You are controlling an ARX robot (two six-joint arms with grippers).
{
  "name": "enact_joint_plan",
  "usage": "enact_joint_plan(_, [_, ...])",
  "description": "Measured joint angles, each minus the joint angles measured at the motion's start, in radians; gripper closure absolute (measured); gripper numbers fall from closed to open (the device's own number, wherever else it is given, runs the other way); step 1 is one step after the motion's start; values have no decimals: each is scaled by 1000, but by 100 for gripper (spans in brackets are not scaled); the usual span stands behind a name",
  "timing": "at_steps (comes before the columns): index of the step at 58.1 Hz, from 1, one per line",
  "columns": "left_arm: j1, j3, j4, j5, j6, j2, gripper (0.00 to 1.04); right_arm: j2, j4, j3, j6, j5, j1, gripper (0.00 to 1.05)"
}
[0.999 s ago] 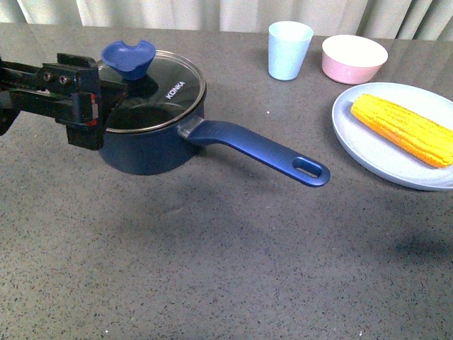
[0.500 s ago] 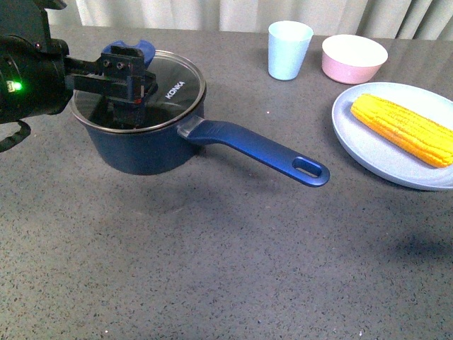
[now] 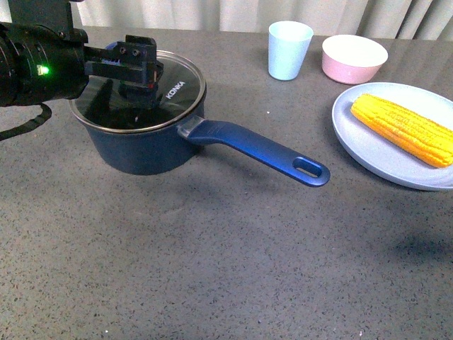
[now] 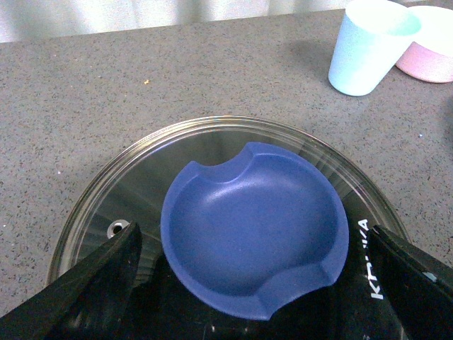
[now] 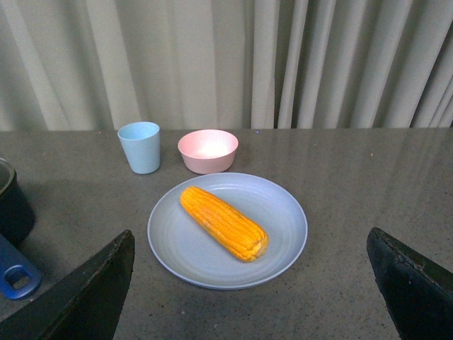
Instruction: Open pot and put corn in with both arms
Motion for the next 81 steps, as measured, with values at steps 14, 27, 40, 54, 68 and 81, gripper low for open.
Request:
enact_joint_plan(14, [-21,47,-16,-17,0,25,9,0,0,0,0,0,0,9])
enact_joint_plan(27, [-31,90,-40,-40,0,54,9,0,0,0,0,0,0,9])
enact_joint_plan(40, [-32,108,-55,-50,9,70,11,0,0,0,0,0,0,9])
enact_joint_plan(54, [-34,111,-65,-73,12,70,45,0,0,0,0,0,0,9])
enact_joint_plan(68, [-37,112,-87,-77,15,58,45,0,0,0,0,0,0,9])
enact_joint_plan(81, [-31,109,-115,-88,16,2,45,0,0,0,0,0,0,9])
